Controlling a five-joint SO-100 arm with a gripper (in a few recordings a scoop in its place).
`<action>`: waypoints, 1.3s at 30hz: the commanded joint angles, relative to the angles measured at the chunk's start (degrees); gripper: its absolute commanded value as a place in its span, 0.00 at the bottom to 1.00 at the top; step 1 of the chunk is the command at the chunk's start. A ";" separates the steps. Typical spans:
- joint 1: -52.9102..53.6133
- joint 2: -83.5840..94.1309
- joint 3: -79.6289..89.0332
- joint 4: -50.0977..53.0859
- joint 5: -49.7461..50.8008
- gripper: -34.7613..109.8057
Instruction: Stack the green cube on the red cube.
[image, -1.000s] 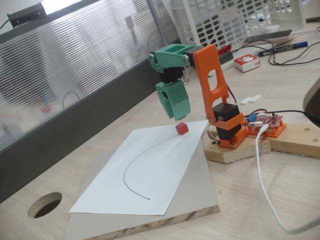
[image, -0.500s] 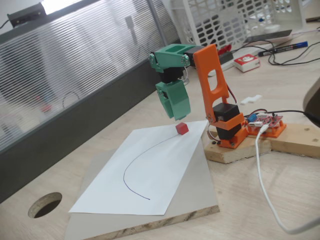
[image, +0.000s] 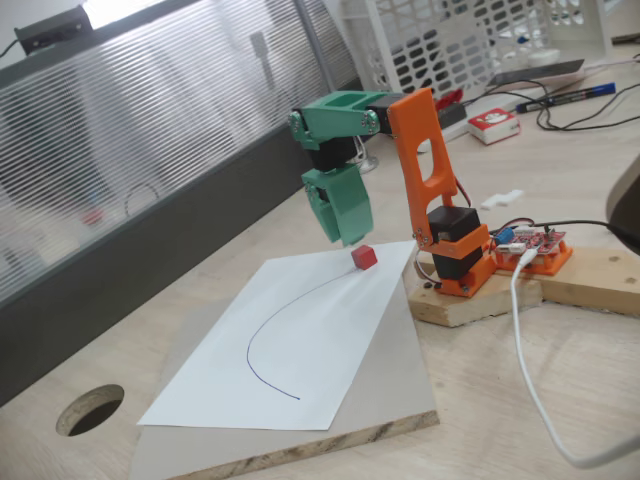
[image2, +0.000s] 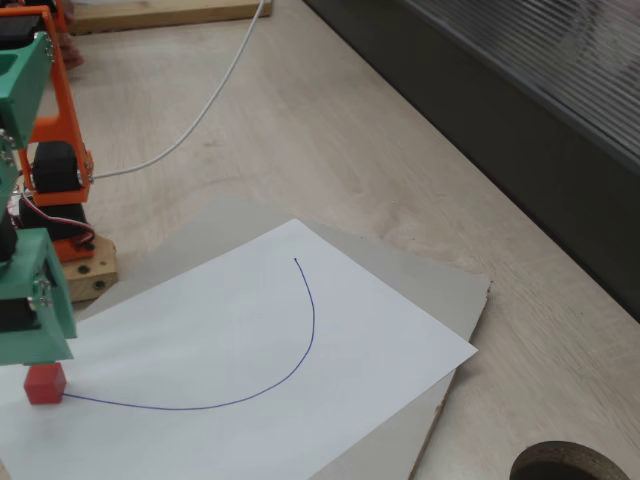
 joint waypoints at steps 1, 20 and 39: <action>0.26 1.58 0.88 0.18 0.44 0.26; 0.44 -0.53 0.79 0.88 0.44 0.26; 0.53 -0.53 0.79 0.88 0.44 0.26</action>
